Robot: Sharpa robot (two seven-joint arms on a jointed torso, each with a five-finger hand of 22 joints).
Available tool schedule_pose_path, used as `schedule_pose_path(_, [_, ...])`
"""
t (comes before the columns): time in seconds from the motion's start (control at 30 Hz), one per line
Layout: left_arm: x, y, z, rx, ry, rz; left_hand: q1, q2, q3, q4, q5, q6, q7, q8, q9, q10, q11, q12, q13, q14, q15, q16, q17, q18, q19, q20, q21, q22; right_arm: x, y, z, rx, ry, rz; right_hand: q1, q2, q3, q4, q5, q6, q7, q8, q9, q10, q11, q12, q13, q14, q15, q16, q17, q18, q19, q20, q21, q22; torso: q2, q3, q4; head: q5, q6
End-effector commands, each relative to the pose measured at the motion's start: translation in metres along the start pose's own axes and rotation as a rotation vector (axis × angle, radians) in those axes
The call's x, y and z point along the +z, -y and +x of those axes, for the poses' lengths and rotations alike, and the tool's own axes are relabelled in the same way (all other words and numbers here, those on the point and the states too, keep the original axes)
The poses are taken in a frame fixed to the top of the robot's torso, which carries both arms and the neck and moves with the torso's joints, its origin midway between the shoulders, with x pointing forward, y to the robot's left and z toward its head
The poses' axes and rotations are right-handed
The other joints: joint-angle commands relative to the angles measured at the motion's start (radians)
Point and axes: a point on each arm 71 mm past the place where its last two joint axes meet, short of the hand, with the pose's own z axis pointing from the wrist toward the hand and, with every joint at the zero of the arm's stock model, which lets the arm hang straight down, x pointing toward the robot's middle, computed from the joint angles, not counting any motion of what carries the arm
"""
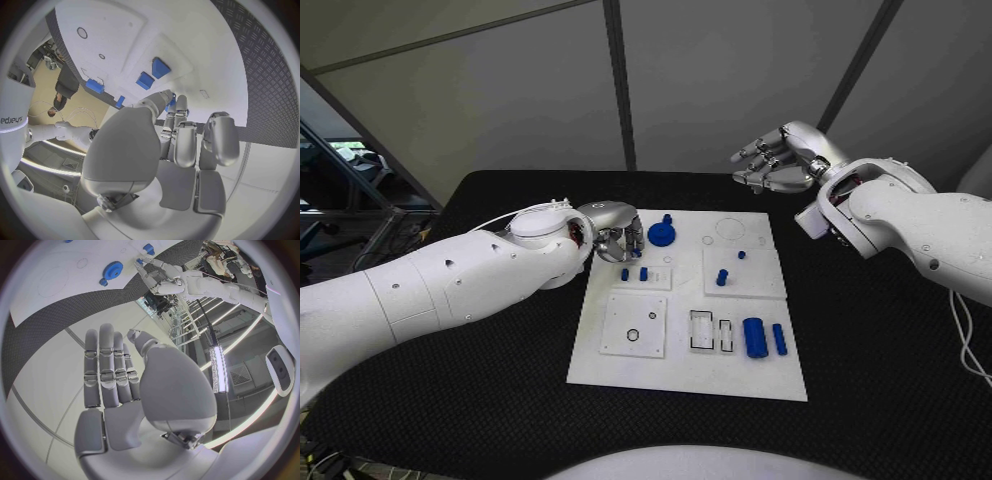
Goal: Assemble the parts on the task board
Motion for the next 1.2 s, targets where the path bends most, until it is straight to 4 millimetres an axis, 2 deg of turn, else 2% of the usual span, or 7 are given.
schedule_pose_path(0.03, [0.0007,0.002,0.001,0.0,-0.005,0.007,-0.009,0.001,0.005,0.002,-0.007,0.008,0.002,-0.004,0.001,0.009,0.002,-0.006,0.0,0.035,0.005,0.003,-0.001,0.008,0.008,0.001,-0.003,0.042,0.0004,-0.0014,-0.0005,0.003,-0.003,-0.009,-0.006,0.003,0.006,-0.002,0.006,0.007,0.001,0.001,0.001,-0.003,0.001,-0.004,-0.001,0.004,0.001,-0.003,0.001,0.011,0.005,0.002,-0.006,-0.001,0.0,-0.0005,0.0006,-0.001,-0.001])
schedule_pose_path(0.9, [0.0033,0.0017,0.0047,0.007,-0.049,-0.025,-0.011,0.002,0.006,0.001,-0.007,0.009,0.001,-0.006,0.0,0.011,0.001,-0.009,0.001,0.035,0.004,0.003,-0.003,0.008,0.009,0.001,-0.002,0.044,0.0004,-0.0011,-0.0004,0.002,-0.004,-0.008,-0.006,0.003,0.006,-0.002,0.006,0.007,0.001,0.001,0.001,-0.003,0.001,-0.004,-0.001,0.004,0.001,-0.003,0.001,0.011,0.005,0.002,-0.006,-0.001,-0.001,0.0003,0.0002,-0.004,-0.004])
schedule_pose_path(1.0, [0.0042,0.0019,0.0048,0.007,-0.048,-0.027,-0.02,-0.002,0.008,0.001,-0.008,-0.007,0.006,-0.021,-0.005,0.005,0.005,-0.023,-0.001,0.034,0.007,0.003,-0.005,0.008,0.007,0.002,-0.006,0.042,0.0004,-0.0012,-0.0004,0.003,-0.004,-0.007,-0.006,0.003,0.006,-0.002,0.006,0.007,0.001,0.001,0.001,-0.003,0.001,-0.004,-0.001,0.004,0.001,-0.003,0.001,0.011,0.005,0.002,-0.006,-0.001,-0.001,0.0005,-0.0005,-0.004,-0.005])
schedule_pose_path(1.1, [0.0047,0.0018,0.0049,0.008,-0.048,-0.031,-0.028,-0.008,0.013,0.0,-0.008,-0.047,0.014,-0.051,-0.018,0.005,0.009,-0.035,-0.003,0.034,0.011,0.003,-0.006,0.009,0.007,0.005,-0.009,0.041,0.0003,-0.0012,-0.0004,0.003,-0.004,-0.007,-0.006,0.003,0.006,-0.002,0.006,0.007,0.001,0.001,0.001,-0.003,0.001,-0.004,-0.001,0.004,0.001,-0.003,0.001,0.011,0.005,0.002,-0.006,-0.001,0.0,0.0004,-0.0002,-0.005,-0.004])
schedule_pose_path(1.2, [0.0049,0.0011,0.005,0.008,-0.049,-0.035,-0.033,-0.013,0.019,-0.003,-0.008,-0.091,0.016,-0.083,-0.033,0.011,0.006,-0.045,-0.003,0.033,0.008,0.003,-0.008,0.009,0.007,0.005,-0.01,0.041,0.0002,-0.0011,-0.0006,0.002,-0.003,-0.008,-0.006,0.003,0.006,-0.002,0.006,0.007,0.001,0.001,0.001,-0.003,0.001,-0.004,-0.001,0.004,0.001,-0.003,0.001,0.011,0.005,0.002,-0.006,-0.001,-0.001,0.0001,0.0003,-0.006,-0.004])
